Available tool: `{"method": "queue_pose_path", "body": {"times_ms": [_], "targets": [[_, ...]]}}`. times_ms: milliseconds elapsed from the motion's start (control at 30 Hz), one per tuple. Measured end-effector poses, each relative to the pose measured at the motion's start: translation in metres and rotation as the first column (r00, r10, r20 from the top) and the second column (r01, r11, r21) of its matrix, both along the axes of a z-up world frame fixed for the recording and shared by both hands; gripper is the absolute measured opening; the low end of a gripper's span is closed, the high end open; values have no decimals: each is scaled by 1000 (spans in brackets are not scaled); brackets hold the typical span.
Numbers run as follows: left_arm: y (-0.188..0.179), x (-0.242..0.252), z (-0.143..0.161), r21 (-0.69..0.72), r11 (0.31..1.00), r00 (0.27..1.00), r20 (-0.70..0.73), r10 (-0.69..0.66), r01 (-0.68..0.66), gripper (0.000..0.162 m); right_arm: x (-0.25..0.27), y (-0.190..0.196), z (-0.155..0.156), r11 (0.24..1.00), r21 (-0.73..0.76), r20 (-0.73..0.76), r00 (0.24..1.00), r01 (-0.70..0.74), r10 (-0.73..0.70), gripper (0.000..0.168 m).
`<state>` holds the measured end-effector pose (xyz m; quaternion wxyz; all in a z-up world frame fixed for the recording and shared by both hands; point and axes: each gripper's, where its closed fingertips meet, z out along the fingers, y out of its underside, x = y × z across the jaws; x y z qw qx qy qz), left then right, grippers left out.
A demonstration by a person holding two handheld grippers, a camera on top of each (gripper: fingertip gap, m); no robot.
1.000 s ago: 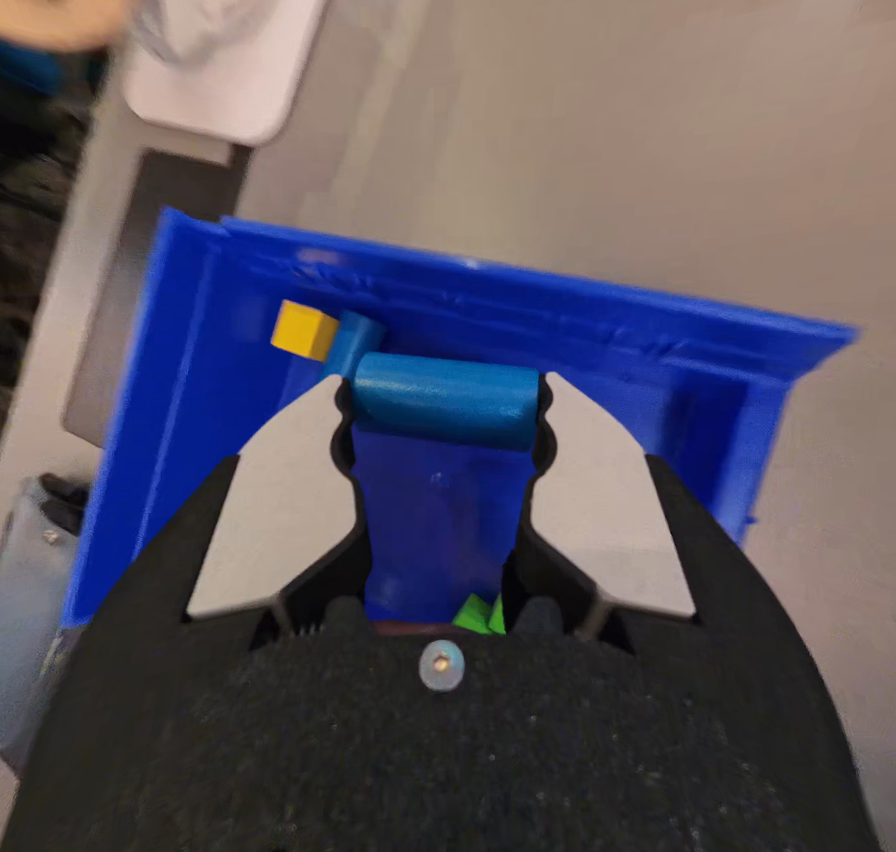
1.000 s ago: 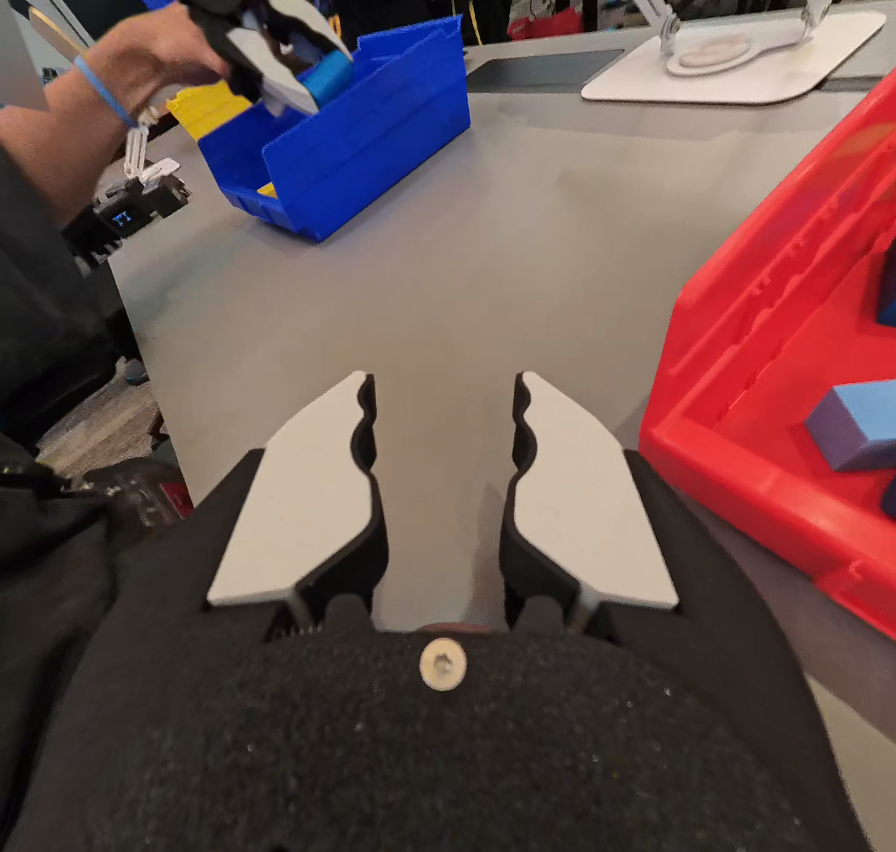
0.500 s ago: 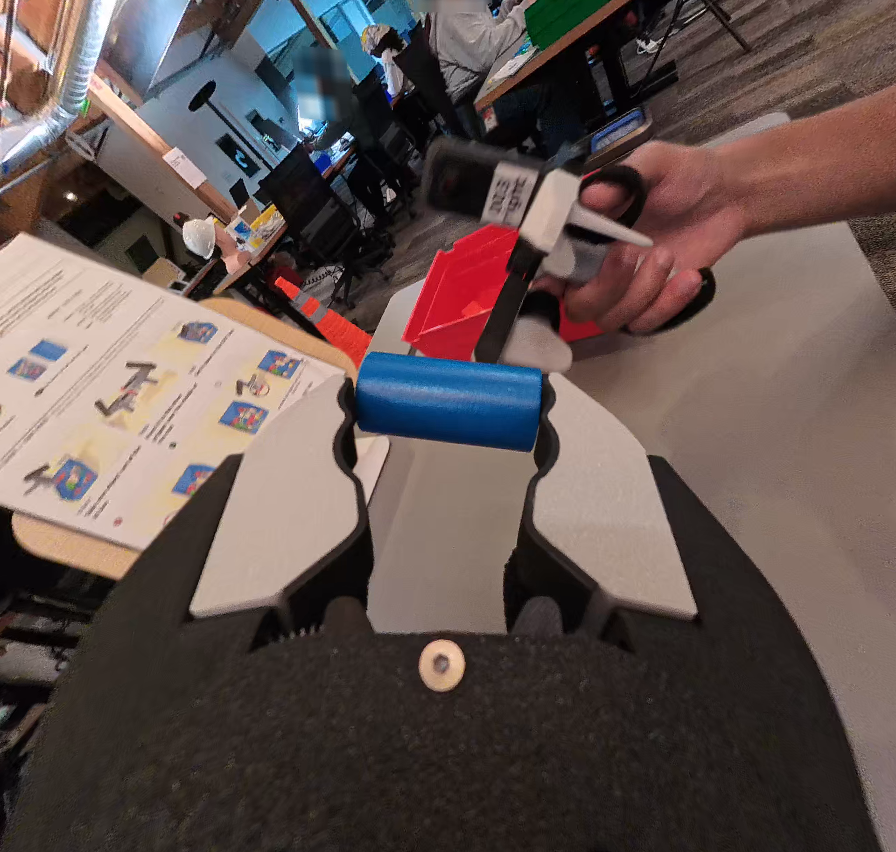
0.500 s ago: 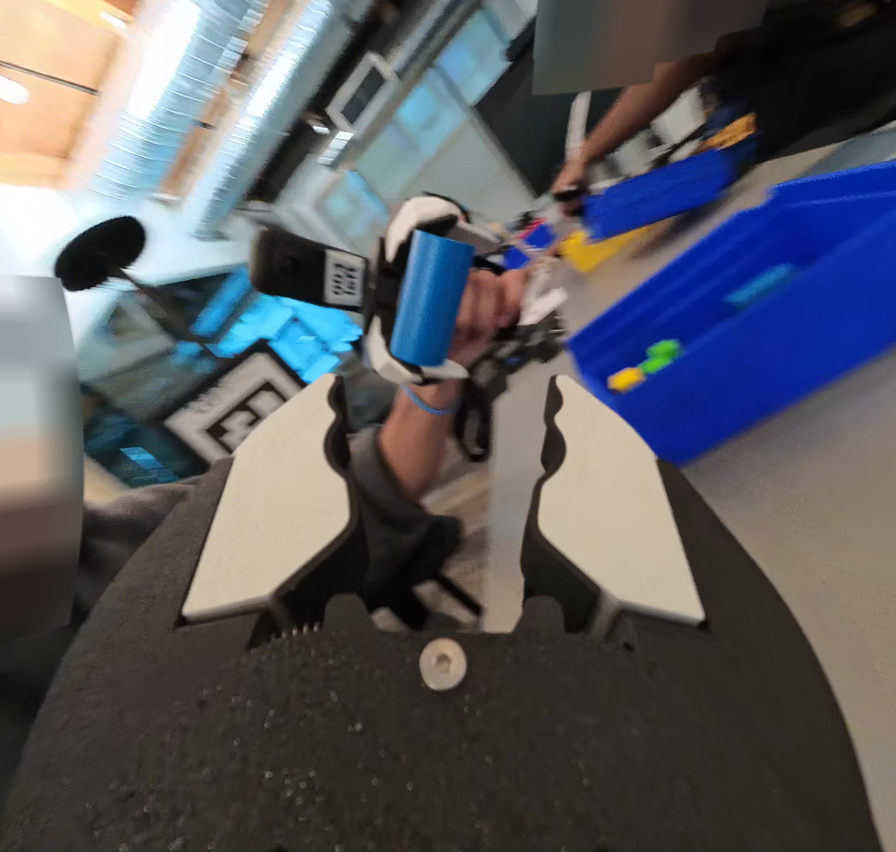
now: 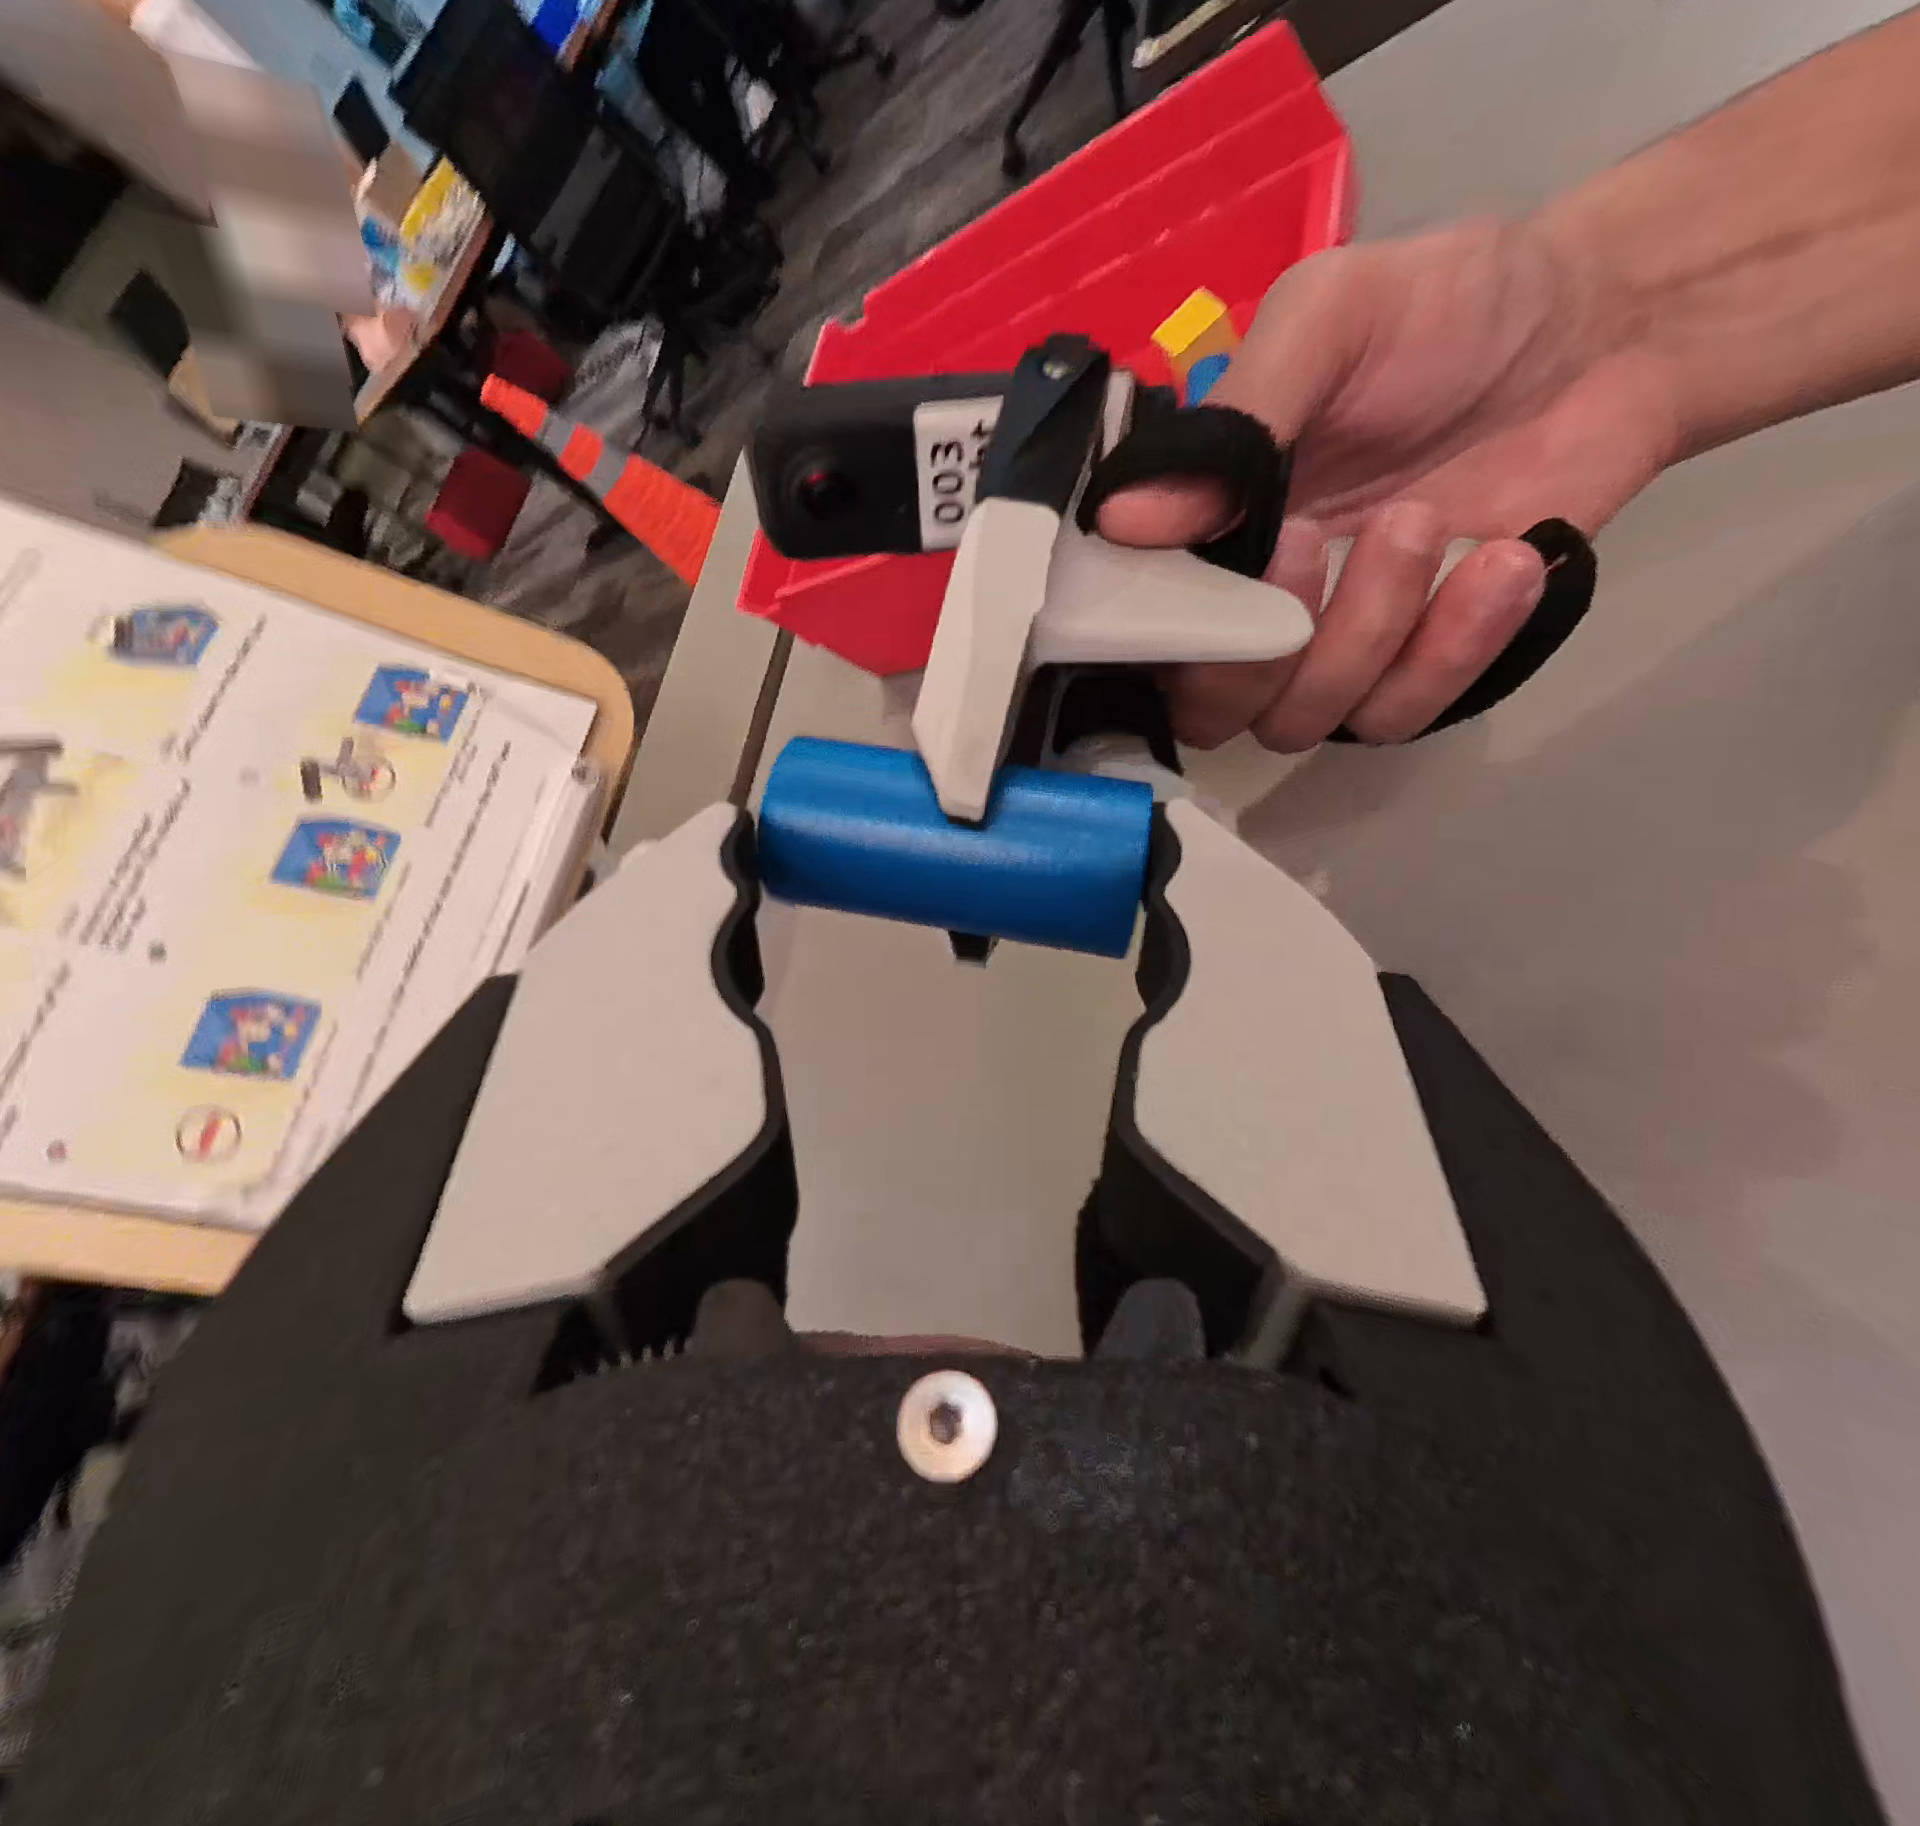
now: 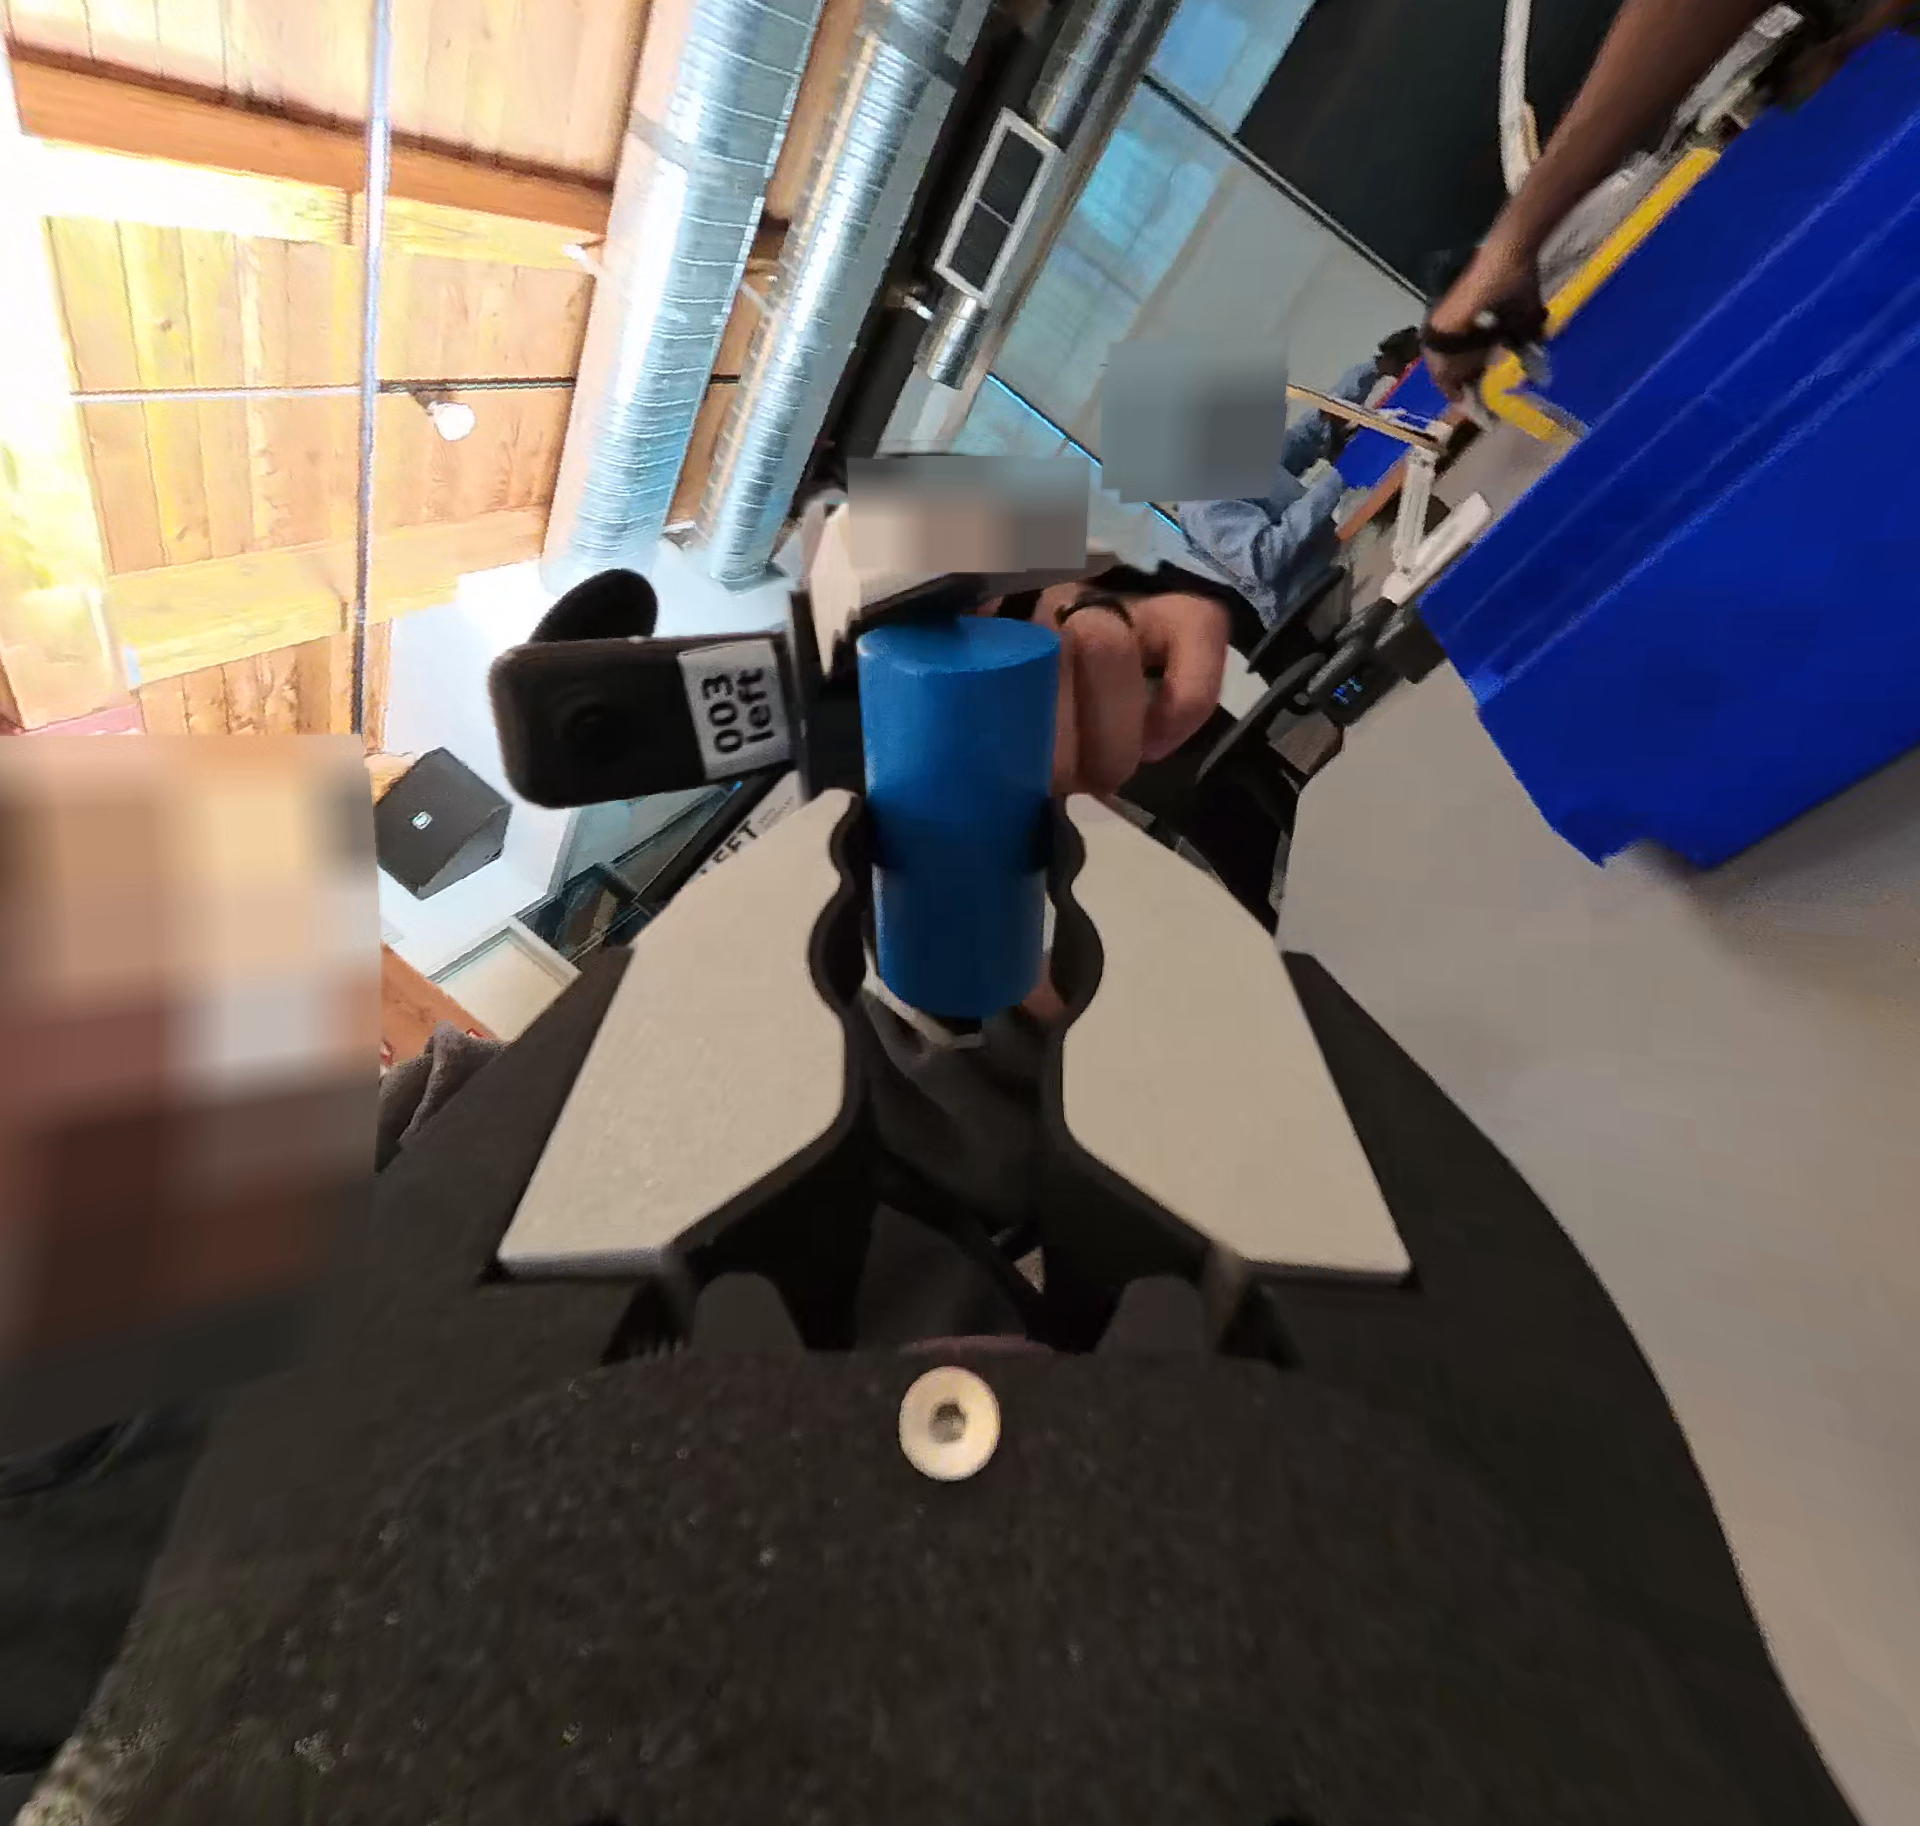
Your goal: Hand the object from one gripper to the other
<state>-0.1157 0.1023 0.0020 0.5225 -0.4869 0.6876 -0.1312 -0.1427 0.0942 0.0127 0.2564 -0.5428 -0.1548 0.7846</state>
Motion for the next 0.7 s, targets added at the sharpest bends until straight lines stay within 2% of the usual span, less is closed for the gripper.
{"method": "queue_pose_path", "body": {"times_ms": [133,200,267,367,433,467,533,600,633,700], "targets": [[-15,-28,-29,-265,954,990,-39,138,-143,75,10,-5,-2,1000,26,31,999,13,-14,32],[-28,-48,-37,-386,908,979,55,197,-161,78,14,-8,-10,996,78,165,985,41,-54,33],[-40,-68,-45,-510,850,943,203,263,-128,68,25,-4,-23,975,194,363,916,105,-171,32],[-48,-102,-81,-608,771,900,209,383,-188,69,70,10,-21,902,380,545,738,204,-397,32],[-53,-125,-107,-611,753,877,192,441,-245,59,114,24,-5,834,451,576,611,317,-544,32],[-57,-134,-117,-621,741,869,189,458,-256,53,142,35,3,787,469,588,524,401,-617,32],[-62,-147,-127,-640,717,851,186,491,-274,52,203,58,12,669,499,623,308,551,-719,32],[-63,-151,-121,-642,719,839,213,501,-266,54,255,78,7,591,487,684,139,643,-716,32],[-62,-150,-116,-646,721,835,233,498,-250,56,279,89,-5,577,485,735,51,657,-676,32],[-63,-146,-112,-661,717,847,233,478,-222,59,326,105,-48,602,435,862,-117,669,-493,32]]}}
